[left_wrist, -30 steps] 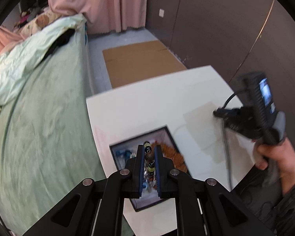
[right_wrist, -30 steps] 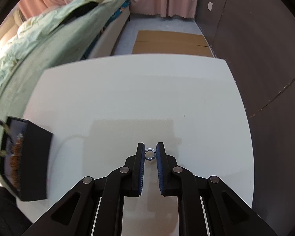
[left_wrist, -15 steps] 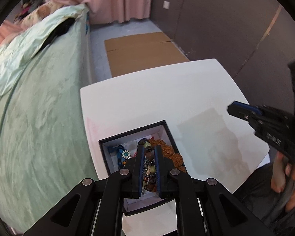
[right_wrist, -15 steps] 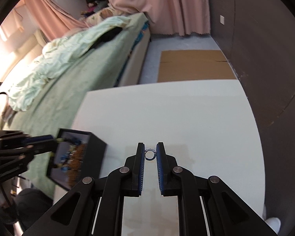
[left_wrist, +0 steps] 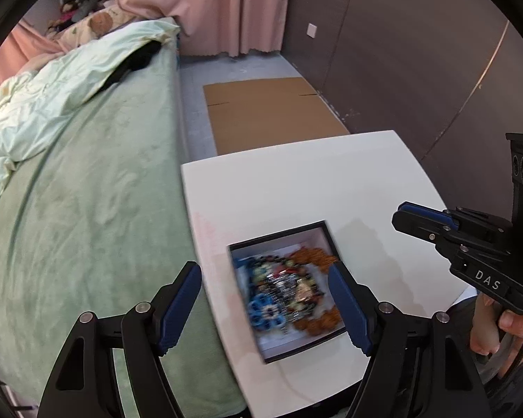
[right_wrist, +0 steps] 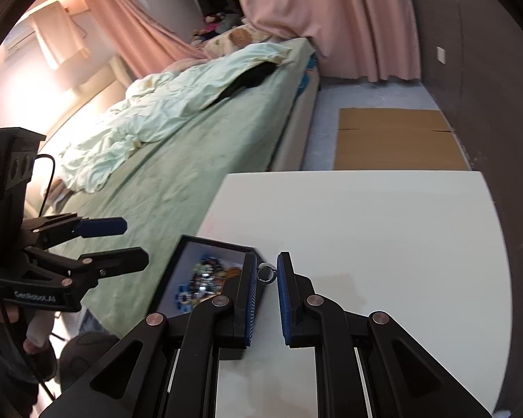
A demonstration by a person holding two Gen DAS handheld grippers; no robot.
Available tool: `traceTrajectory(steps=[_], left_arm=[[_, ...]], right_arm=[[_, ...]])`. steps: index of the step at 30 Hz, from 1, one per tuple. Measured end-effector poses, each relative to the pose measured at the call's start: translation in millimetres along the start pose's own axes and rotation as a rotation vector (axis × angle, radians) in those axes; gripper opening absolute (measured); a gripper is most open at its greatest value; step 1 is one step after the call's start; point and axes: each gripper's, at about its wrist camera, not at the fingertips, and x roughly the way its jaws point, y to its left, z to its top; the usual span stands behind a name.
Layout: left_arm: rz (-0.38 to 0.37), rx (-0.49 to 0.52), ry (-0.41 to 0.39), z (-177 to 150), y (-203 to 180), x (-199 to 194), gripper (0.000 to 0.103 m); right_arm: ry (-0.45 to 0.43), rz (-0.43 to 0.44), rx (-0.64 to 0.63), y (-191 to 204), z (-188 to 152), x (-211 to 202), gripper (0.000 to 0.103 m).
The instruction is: Organize jewelry
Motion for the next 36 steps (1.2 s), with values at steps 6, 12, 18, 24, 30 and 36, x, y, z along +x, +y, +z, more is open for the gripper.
traceTrajectory(steps=[6,12,18,24,30,36], left_arm=[[0.014,-0.038,-0.005,-10,25,-11,0.076],[-0.006,-0.055,-0.038,-15,34,-22,0.076],[-0.045,-0.068,-0.07,-20,34,-31,0.095],[-0.072,-0.073,-0.108,-28,26,-43,0.102],[-0.089,-0.069,-0.159,-38,12,-61,0.102],[-0.103,-0.058,-0.191,-52,-7,-68,0.102]], right_arm=[[0.026,0.022,-0.028,17,-1,13,0.013],[0.06,0.017,-0.046,30,-2,25,0.013],[0.092,-0.018,-0.033,29,-2,23,0.045],[0.048,-0.02,0.022,21,-3,-2,0.07],[0.016,-0.043,0.041,20,-9,-25,0.084],[-0.018,-0.043,0.081,10,-21,-52,0.089]])
